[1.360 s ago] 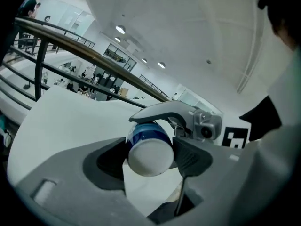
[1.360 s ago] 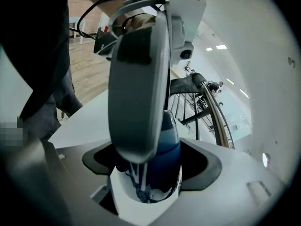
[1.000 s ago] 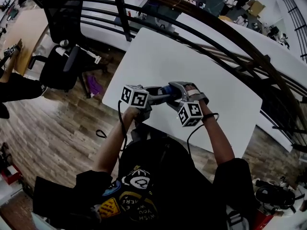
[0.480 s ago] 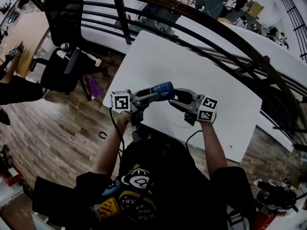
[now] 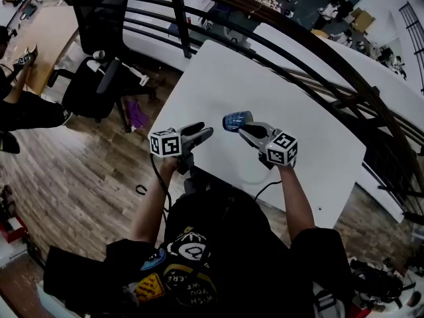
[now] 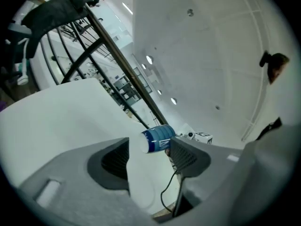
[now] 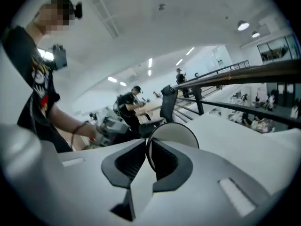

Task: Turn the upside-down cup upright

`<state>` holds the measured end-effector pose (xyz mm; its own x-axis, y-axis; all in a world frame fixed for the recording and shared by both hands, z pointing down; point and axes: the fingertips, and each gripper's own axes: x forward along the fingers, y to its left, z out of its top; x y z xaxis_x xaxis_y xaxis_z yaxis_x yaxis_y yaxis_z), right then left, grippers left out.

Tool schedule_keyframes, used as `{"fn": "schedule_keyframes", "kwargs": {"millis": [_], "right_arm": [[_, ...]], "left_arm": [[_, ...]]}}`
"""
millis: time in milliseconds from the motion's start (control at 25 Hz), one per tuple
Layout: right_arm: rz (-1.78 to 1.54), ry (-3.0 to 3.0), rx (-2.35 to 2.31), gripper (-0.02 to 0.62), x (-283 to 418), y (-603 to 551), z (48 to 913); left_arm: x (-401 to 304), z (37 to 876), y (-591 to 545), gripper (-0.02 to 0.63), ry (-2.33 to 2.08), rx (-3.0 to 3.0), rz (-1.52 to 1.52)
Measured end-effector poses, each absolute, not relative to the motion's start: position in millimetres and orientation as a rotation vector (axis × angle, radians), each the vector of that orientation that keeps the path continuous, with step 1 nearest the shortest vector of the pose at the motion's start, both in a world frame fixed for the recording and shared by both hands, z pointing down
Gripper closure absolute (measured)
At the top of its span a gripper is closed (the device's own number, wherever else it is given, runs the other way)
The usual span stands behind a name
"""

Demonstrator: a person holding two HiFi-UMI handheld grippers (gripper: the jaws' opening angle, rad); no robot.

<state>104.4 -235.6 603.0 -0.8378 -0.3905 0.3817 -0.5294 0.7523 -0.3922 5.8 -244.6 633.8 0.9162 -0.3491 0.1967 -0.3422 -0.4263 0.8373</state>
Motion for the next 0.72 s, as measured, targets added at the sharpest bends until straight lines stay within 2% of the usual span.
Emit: {"fn": "schedule_keyframes", "kwargs": {"millis": [80,160,480,720], "right_arm": [[0.561,-2.462,0.73,0.552,104.4,-249.7,646.8],[0.422,-2.295,0.702,0.551,101.4,-265.7,684.8],[0.02,-1.9,0.513,0.551,79.7,-339.2,758.3],[-0.147,-1.774,0.32,0.546,58.4,-361.6,764.0]], "left_arm": [[-9.5,647.6,-237.4,0.405,-0.593,2.015,0.03],[-16.2,652.8,-226.1,0.602,-0.677,2.016,0.089],[-25.3,646.8,-183.4,0.603,-0.714,2.131,0.324],[-44.7,649.7,-178.9,0.603,-0.71,2.12,0.342]]}}
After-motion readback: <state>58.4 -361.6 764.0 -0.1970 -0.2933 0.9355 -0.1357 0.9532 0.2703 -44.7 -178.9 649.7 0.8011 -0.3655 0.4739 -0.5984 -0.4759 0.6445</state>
